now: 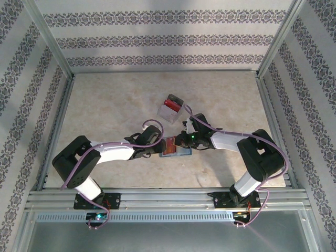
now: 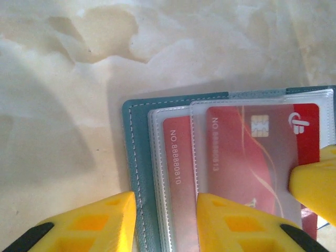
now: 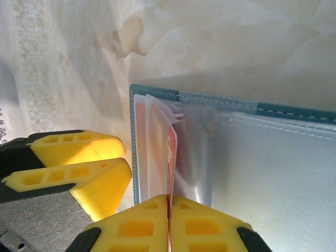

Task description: Take the credit cards out of the card holder

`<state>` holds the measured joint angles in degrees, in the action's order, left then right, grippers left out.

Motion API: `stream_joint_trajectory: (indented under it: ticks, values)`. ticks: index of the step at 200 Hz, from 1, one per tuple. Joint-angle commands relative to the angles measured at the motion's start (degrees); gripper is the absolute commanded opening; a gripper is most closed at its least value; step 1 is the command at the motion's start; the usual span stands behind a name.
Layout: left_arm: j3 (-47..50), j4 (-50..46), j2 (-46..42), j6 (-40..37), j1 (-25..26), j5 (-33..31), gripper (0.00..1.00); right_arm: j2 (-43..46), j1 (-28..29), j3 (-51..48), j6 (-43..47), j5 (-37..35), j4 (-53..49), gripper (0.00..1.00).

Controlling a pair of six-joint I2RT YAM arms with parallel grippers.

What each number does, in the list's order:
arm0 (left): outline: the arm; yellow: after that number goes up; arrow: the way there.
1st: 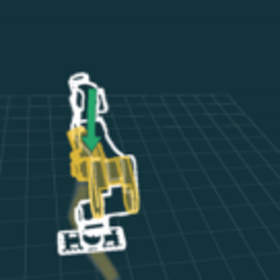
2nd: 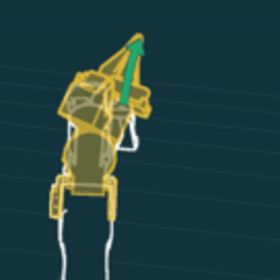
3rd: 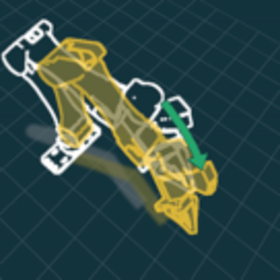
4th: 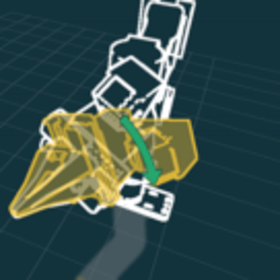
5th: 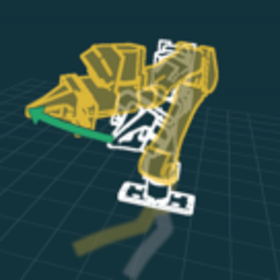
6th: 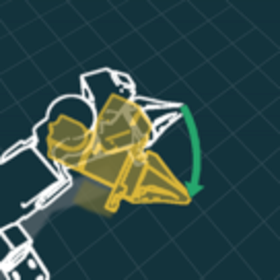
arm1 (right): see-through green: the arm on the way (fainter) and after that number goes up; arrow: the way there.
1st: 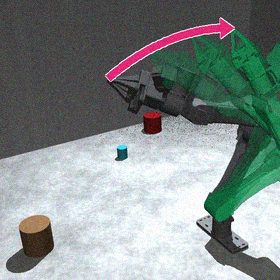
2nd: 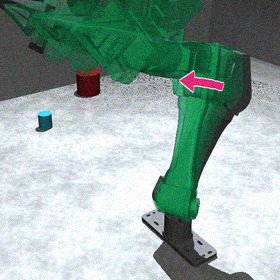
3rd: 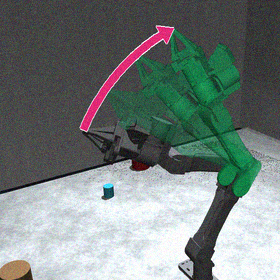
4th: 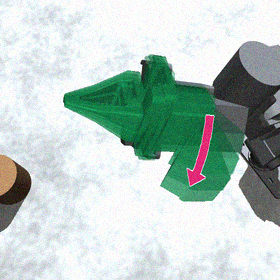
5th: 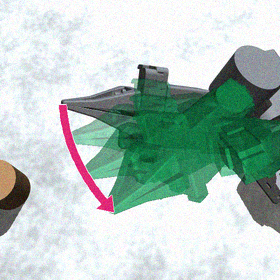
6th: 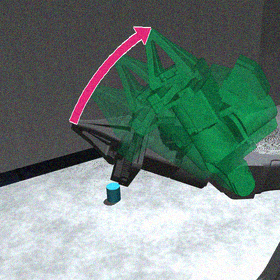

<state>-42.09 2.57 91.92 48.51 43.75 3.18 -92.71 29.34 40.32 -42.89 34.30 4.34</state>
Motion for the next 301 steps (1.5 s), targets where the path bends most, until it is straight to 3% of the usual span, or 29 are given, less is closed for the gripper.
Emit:
stream_joint_trajectory:
  ticks: [1,98,137,233,301]
  values:
    - [-2.38,-2.57,-1.70,-2.25,-0.90,-0.81,0.35,1.21,-0.54,-0.15,1.74,-1.72,-1.87,0.08]
    - [-6.25,2.79,6.53,-3.75,-0.86,6.15,0.20,1.46,-0.53,-0.50,0.62,-0.23,0.23,0.16]
    - [-6.36,2.03,8.01,-2.95,-0.86,6.13,0.15,2.77,-0.78,-0.92,0.18,0.32,0.75,0.16]
    - [-4.52,1.30,7.13,-2.19,-0.86,4.82,0.15,4.53,-2.71,-2.79,0.64,-0.19,0.15,0.10]
    - [-4.42,-0.67,6.14,-3.87,-1.48,3.14,0.15,6.94,-3.57,-2.33,3.64,-2.96,-5.59,0.04]
